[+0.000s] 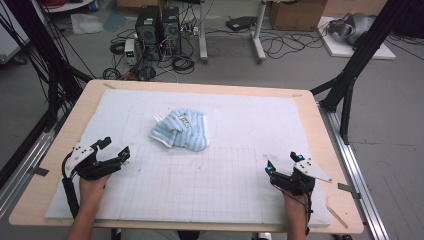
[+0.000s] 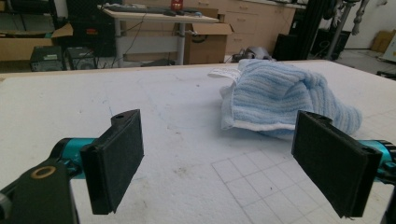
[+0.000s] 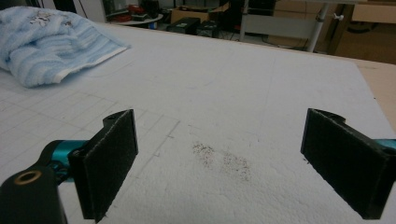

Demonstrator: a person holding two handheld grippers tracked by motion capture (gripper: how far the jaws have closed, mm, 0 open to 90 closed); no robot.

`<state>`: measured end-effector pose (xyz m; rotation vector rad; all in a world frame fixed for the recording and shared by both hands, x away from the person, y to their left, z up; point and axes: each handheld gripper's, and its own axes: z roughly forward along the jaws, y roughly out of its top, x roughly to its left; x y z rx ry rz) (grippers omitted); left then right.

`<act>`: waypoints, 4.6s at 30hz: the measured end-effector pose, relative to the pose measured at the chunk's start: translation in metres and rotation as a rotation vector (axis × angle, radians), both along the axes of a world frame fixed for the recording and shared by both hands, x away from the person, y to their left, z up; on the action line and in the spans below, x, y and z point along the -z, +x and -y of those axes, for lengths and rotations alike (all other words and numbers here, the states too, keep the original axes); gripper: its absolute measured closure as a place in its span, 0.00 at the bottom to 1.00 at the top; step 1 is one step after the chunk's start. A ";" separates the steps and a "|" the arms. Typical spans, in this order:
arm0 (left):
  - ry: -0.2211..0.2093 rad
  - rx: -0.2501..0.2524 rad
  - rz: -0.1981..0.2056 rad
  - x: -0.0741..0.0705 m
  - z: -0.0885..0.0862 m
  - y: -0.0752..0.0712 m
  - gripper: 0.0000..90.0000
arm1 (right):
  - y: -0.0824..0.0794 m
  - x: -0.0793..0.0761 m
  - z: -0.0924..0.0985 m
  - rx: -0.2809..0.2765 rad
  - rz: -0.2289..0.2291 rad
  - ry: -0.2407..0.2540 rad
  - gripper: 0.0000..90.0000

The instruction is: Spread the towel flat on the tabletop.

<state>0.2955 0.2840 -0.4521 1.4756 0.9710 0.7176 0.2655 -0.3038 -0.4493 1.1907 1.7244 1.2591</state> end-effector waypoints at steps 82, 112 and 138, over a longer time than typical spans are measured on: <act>0.067 0.199 -0.320 -0.026 0.071 0.123 0.34 | 0.001 0.000 -0.005 -0.010 -0.009 -0.047 0.11; 0.139 0.365 -0.187 -0.054 0.091 0.103 0.93 | 0.001 0.000 -0.004 -0.008 -0.005 -0.041 0.11; 0.207 0.701 -0.236 -0.030 0.146 0.041 0.92 | 0.005 -0.002 0.006 0.013 -0.045 0.080 0.11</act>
